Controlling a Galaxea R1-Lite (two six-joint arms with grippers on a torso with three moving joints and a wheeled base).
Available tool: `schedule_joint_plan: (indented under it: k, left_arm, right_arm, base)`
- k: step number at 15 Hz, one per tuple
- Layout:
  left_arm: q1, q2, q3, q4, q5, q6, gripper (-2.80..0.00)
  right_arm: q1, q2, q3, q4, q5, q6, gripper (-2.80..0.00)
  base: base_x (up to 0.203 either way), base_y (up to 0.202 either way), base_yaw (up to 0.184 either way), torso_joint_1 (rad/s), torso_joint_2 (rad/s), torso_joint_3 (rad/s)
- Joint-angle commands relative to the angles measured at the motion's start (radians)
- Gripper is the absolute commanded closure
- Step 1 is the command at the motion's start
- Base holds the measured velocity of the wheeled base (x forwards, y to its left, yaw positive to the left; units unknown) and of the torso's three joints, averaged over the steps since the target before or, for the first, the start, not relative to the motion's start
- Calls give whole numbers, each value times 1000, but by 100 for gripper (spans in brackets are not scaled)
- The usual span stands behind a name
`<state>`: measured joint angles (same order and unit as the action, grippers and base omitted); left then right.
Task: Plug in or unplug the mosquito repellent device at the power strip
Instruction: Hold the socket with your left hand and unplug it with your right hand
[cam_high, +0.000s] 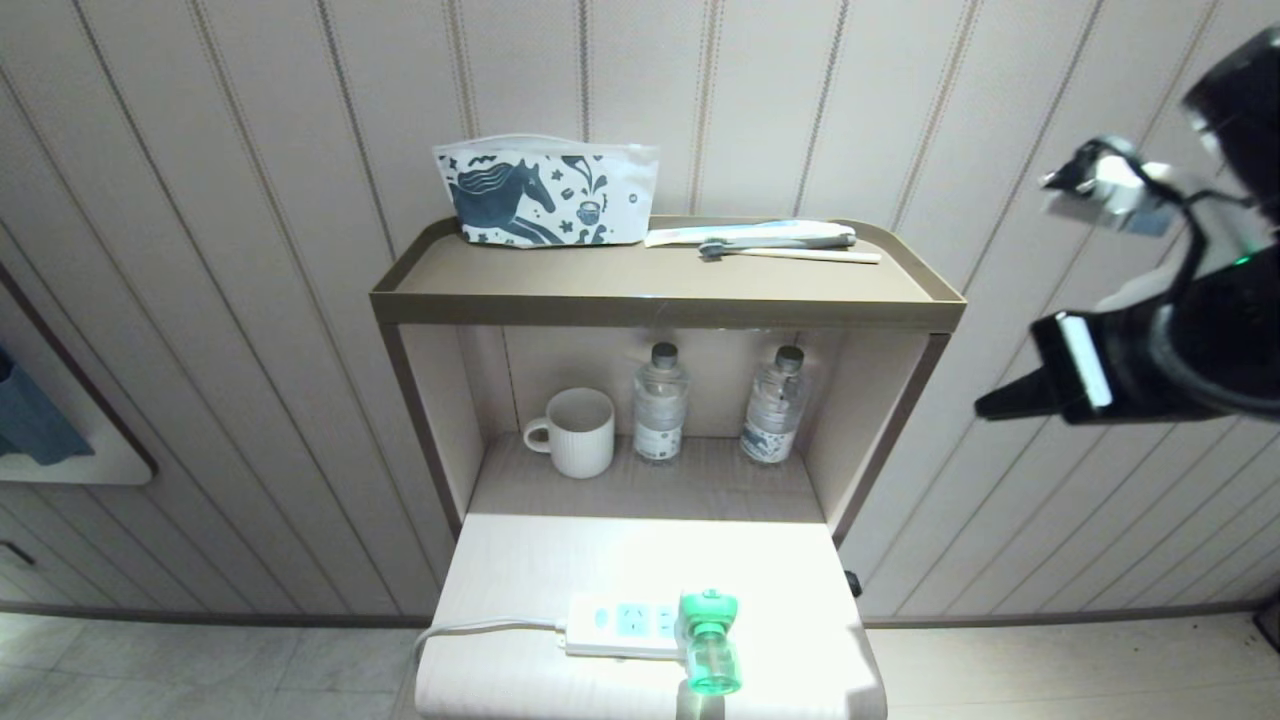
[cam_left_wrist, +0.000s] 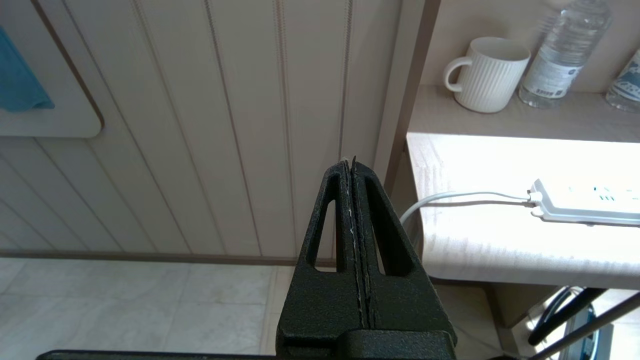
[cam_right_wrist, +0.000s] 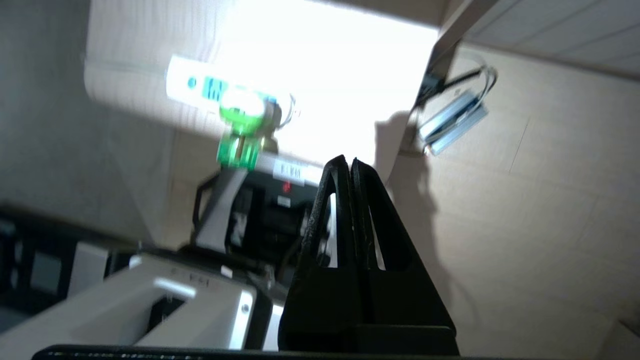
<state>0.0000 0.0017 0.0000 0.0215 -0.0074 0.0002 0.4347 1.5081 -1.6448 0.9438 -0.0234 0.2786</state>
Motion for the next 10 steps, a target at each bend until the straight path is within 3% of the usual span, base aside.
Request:
schedule_joint_plan:
  k: [1, 5, 6, 8, 10]
  left_arm:
    - [0, 0, 0, 0, 0, 0, 0]
    - [0, 0, 0, 0, 0, 1, 0]
    - [0, 1, 0, 0, 0, 1, 0]
    - [0, 0, 0, 0, 0, 1, 0]
    - [0, 0, 0, 0, 0, 1, 0]
  right_arm:
    - [86, 147, -17, 51, 1, 13, 0]
    - [220, 223, -37, 78, -3, 78, 0]
    - [237, 237, -33, 85, -4, 87, -280]
    - [246, 273, -40, 83, -3, 103, -280]
    - [252, 310, -56, 78, -1, 187, -280]
  base:
    - [0, 0, 0, 0, 0, 0]
    - [0, 0, 0, 0, 0, 0]
    - [0, 0, 0, 0, 0, 0]
    - [0, 0, 0, 0, 0, 0]
    - [0, 0, 0, 0, 0, 0]
